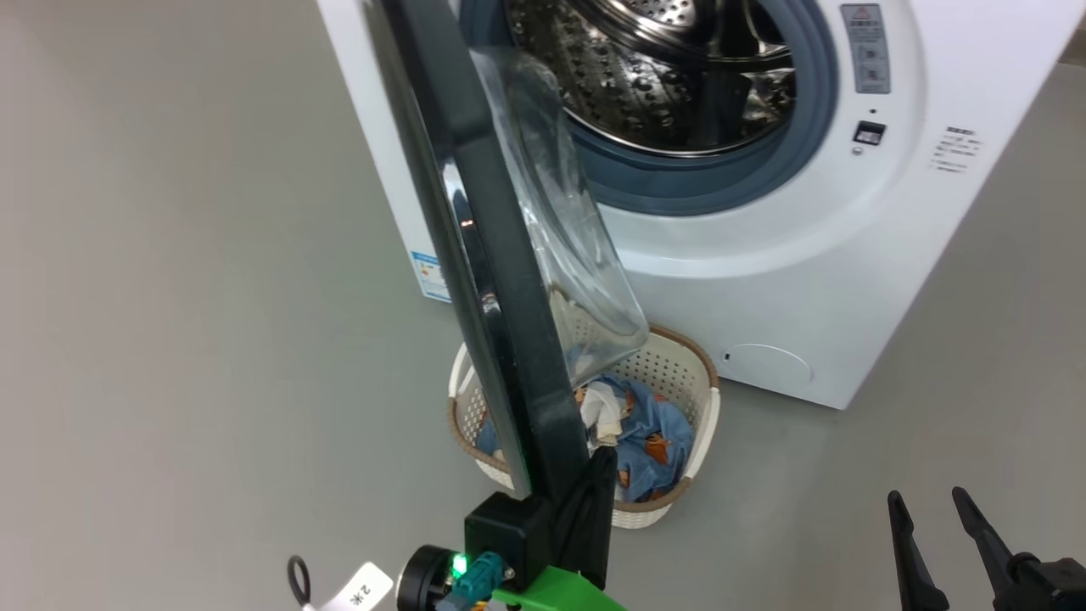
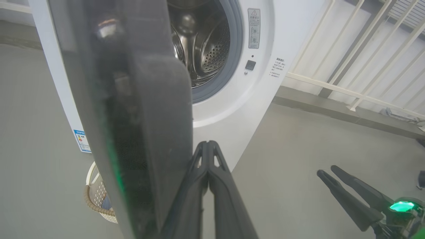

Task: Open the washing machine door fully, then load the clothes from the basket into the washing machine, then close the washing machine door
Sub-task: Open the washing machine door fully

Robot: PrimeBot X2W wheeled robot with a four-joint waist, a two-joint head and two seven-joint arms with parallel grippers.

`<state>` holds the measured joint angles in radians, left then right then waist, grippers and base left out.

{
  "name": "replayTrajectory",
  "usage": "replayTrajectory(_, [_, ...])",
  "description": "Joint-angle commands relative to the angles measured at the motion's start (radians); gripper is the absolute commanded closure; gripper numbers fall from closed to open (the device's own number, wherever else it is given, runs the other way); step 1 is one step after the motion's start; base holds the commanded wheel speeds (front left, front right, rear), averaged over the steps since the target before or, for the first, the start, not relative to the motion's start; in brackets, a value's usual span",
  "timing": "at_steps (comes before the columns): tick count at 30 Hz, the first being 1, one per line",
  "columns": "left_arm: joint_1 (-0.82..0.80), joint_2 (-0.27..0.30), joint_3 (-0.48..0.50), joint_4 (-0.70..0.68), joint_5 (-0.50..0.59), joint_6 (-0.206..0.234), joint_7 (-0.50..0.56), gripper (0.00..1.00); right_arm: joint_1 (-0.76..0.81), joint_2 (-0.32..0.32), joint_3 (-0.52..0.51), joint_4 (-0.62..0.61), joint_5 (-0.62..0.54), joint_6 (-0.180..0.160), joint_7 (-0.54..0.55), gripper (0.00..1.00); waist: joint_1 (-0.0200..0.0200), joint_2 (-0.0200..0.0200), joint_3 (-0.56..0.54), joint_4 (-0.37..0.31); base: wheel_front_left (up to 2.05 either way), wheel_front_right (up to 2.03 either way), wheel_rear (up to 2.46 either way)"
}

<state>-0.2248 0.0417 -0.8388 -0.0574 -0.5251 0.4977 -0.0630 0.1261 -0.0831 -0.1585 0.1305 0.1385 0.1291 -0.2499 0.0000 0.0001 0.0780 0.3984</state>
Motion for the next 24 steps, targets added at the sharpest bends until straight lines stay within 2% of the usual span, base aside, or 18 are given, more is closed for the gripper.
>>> replayTrajectory(1, [-0.044,0.009,0.041,-0.025,0.0,0.02,-0.014,1.0,-0.032,-0.016,0.027,-0.025,0.013,0.002,-0.012,0.0,0.0,-0.0001,0.007,0.035,0.0,0.0,0.0])
replayTrajectory(13, [-0.031,0.021,0.053,-0.063,0.002,0.04,-0.025,1.0,-0.035,-0.027,0.032,-0.028,0.019,0.002,-0.012,0.0,0.0,-0.0001,0.034,0.132,0.0,0.0,0.0])
replayTrajectory(24, [0.039,0.073,0.168,-0.091,-0.008,0.114,-0.095,1.0,-0.083,-0.067,0.096,-0.007,0.028,0.002,-0.012,0.0,0.0,-0.0001,0.067,0.15,0.0,0.0,0.0])
